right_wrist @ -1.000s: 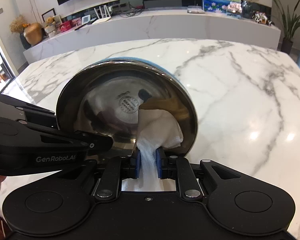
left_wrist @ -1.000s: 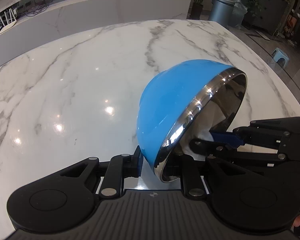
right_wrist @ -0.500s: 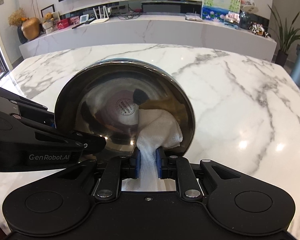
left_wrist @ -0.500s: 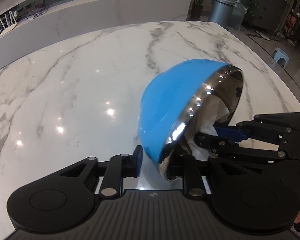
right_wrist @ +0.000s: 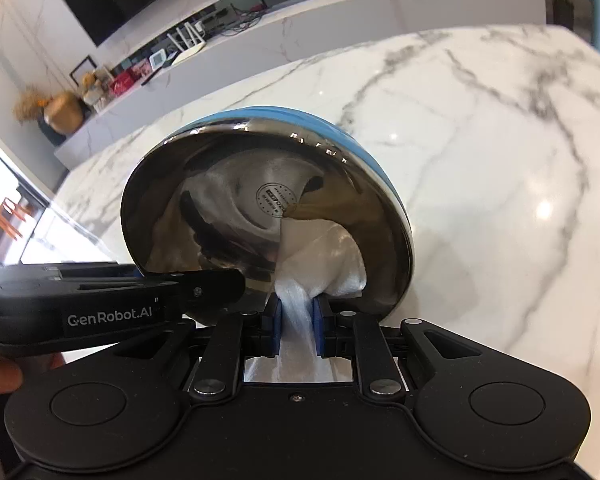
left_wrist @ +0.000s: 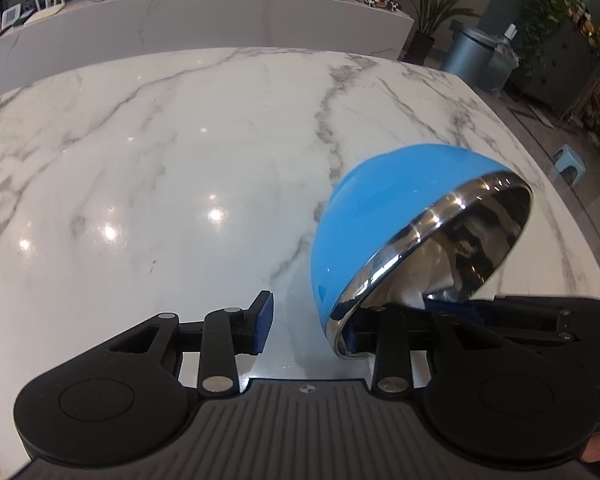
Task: Clean bowl
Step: 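Hold the tilted bowl rim with the left gripper while the right wipes the inner wall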
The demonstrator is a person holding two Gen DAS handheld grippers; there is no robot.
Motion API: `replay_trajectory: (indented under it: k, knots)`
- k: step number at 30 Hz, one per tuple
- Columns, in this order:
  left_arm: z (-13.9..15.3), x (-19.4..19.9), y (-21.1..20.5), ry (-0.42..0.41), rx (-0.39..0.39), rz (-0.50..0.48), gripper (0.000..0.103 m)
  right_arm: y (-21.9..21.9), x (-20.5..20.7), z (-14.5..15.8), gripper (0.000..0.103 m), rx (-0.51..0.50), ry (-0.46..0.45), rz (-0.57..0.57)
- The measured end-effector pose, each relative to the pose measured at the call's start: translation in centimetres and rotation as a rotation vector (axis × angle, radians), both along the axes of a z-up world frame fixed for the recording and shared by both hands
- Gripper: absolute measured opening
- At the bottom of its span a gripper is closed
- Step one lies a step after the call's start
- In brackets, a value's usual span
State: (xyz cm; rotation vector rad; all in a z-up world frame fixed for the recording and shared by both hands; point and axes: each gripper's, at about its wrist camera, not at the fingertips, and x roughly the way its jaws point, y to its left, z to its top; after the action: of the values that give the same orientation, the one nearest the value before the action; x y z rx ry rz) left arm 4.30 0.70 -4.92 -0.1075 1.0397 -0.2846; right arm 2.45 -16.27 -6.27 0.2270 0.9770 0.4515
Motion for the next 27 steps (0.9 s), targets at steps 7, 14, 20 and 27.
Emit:
replay_trajectory:
  k: [7, 14, 20, 27]
  knots:
    - [0.0, 0.1, -0.8, 0.01, 0.032, -0.064, 0.014, 0.8, -0.1, 0.5, 0.014, -0.043, -0.031, 0.026]
    - [0.5, -0.3, -1.7, -0.004, 0.098, -0.139, 0.015, 1.6, -1.0, 1.0, 0.014, -0.19, -0.124, 0.056]
    - [1.3, -0.7, -1.9, -0.025, 0.188, -0.207, 0.015, 3.0, -2.5, 1.4, 0.014, -0.379, -0.278, 0.1]
    - [1.4, -0.9, -1.4, -0.037, 0.171, -0.2, 0.015, 2.9, -2.6, 0.7, 0.014, -0.388, -0.282, 0.118]
